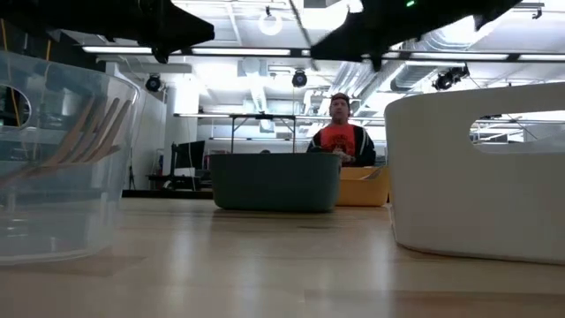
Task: Sort silverware by color (type)
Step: Put the gold fork into the transparent bin
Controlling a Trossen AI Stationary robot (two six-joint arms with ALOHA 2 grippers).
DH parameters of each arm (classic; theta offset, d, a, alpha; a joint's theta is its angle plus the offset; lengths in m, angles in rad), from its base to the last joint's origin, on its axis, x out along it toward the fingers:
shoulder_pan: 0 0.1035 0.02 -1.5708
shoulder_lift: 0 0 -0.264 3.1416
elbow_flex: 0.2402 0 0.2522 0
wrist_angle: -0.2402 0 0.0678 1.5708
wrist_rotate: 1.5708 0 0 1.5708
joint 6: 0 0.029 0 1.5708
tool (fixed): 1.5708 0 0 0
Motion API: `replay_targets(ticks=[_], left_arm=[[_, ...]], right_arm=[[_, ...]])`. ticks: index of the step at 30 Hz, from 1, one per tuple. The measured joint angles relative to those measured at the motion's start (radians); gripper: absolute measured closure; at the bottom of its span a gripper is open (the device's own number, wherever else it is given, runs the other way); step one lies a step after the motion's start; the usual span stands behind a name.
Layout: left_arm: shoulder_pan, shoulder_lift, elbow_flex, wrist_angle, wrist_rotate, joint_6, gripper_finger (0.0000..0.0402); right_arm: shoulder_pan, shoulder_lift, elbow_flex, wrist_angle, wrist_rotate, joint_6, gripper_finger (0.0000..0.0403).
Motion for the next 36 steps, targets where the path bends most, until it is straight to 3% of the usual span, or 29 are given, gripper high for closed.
replay_targets(ticks=[3,10,16,22,29,36], left_arm=[[0.000,0.001,0.000,-0.001,0.000,0.000,0.0326],[0.000,0.016,0.000,0.029,0.001,-0.044,0.0326],[0.000,0.174,0.001,0.233,0.054,-0.086,0.0323],[0.009,0.330,0.002,0.454,0.076,-0.111,0.0283],[0.023,0.390,0.027,0.473,0.079,-0.160,0.0207],[0.024,0.387,0.029,0.468,0.198,-0.159,0.0172]], right_arm=[[-0.041,0.079,0.000,0.142,-0.106,-0.035,0.0403],[-0.081,0.193,0.000,0.356,-0.238,-0.041,0.0403],[-0.077,0.276,0.000,0.485,-0.272,-0.062,0.0403],[-0.067,0.330,0.029,0.506,-0.320,-0.045,0.0403],[-0.044,0.371,0.113,0.438,-0.324,-0.106,0.0403],[-0.044,0.372,0.121,0.423,-0.342,-0.117,0.0403]])
